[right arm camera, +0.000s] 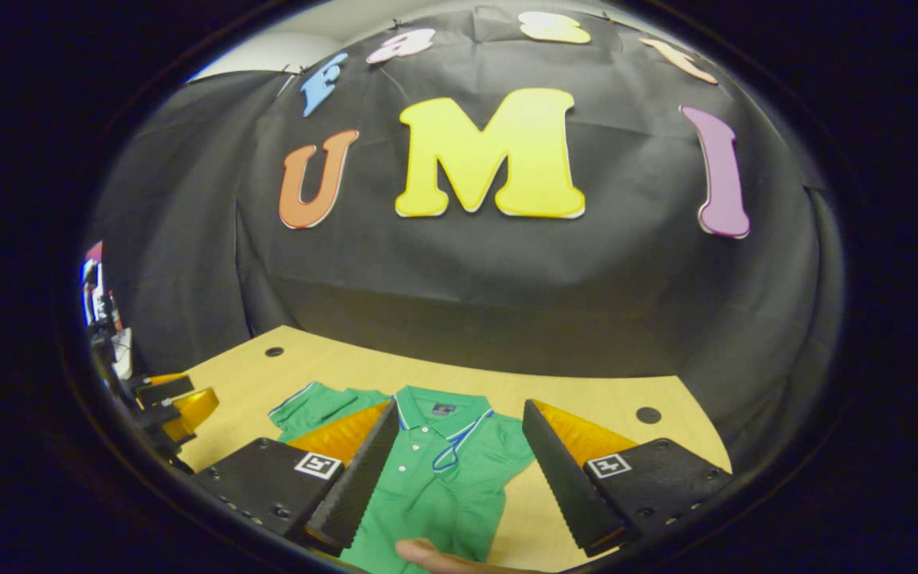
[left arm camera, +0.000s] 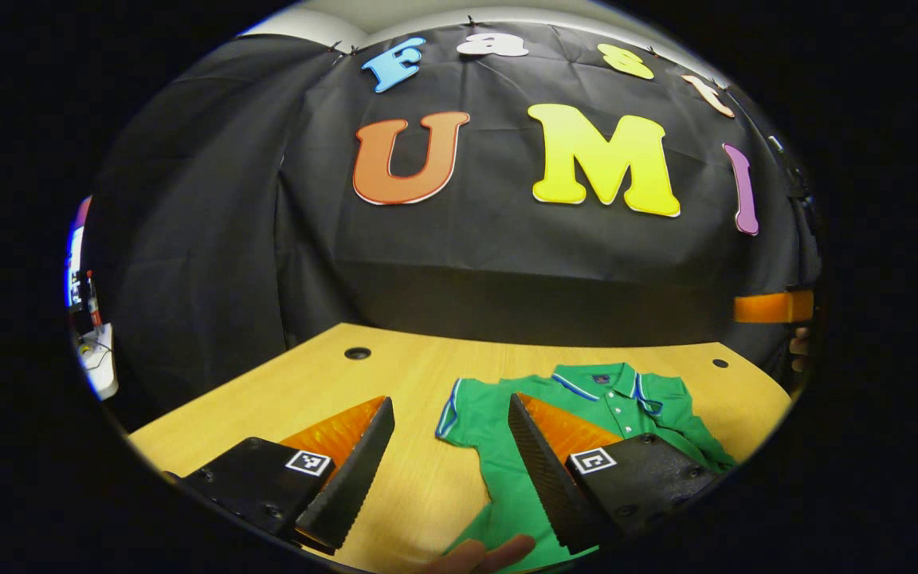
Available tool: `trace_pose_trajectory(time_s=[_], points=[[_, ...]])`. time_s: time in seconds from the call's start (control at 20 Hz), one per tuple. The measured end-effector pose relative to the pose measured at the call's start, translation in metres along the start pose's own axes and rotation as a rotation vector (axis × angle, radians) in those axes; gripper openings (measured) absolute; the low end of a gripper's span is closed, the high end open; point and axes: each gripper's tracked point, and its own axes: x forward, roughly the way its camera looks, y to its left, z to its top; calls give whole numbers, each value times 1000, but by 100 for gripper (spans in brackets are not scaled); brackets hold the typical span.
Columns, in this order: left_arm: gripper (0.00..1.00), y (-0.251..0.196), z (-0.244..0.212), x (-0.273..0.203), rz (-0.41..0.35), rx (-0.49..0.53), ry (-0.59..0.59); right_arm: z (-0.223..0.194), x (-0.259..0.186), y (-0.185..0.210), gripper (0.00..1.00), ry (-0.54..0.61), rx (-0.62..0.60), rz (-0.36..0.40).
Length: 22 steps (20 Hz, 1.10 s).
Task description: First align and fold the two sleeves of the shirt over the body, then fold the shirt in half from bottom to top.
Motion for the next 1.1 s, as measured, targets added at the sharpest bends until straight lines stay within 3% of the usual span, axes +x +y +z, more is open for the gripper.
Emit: trace_pose_trajectory(time_s=[0.35,0.45,0.7,0.85,0.95,1.1], points=[[92,23,7,85,-41,-35,187,-11,-85,-18,96,-126,-89,-89],[91,24,-12,104,-58,-4,260,-23,-100,-24,97,-121,-91,-125],[89,17,-81,124,-95,21,505,-59,-113,-31,98,-59,-80,-124],[70,7,-98,130,-112,60,554,-74,-115,-35,98,-32,-98,-127],[52,3,-103,136,-112,84,566,-78,-116,-37,95,-17,-79,-121],[49,-3,-111,136,-120,97,594,-81,-124,-41,98,-7,-45,-115]])
